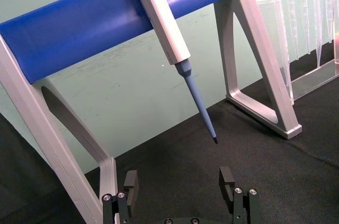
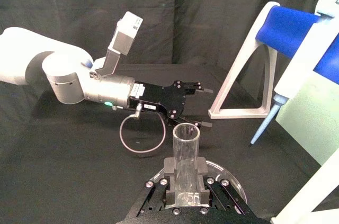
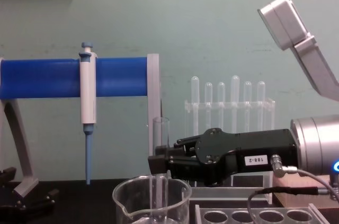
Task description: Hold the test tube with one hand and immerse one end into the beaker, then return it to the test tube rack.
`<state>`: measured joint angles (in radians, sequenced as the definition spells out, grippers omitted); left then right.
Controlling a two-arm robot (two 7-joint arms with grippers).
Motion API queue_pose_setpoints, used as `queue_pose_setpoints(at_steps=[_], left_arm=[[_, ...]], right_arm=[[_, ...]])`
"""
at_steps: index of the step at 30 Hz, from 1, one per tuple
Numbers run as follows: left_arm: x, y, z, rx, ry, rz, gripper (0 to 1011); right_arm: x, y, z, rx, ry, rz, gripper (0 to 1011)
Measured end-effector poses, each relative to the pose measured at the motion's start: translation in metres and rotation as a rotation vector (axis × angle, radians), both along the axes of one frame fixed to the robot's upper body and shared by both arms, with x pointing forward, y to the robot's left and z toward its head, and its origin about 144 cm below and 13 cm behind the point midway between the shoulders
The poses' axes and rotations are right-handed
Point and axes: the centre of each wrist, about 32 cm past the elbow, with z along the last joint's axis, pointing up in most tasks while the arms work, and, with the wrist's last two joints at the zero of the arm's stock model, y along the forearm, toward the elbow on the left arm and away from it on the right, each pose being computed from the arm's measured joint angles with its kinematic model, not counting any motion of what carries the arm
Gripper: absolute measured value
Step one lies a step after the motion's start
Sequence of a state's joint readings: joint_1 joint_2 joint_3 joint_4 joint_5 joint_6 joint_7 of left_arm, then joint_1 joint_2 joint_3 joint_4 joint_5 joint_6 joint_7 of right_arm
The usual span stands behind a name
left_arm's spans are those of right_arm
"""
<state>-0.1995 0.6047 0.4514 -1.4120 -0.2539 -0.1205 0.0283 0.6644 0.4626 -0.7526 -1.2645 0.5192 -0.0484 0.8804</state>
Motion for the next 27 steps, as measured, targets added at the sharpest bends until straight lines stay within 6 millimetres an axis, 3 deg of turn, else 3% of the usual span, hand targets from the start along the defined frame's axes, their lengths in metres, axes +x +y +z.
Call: queue_pose_setpoints(at_steps=[27], left_arm=[[0.000, 0.000, 0.000, 0.000, 0.000, 0.000, 1000]], right_arm=[[-0.001, 0.002, -0.018, -0.016, 0.027, -0.014, 238]])
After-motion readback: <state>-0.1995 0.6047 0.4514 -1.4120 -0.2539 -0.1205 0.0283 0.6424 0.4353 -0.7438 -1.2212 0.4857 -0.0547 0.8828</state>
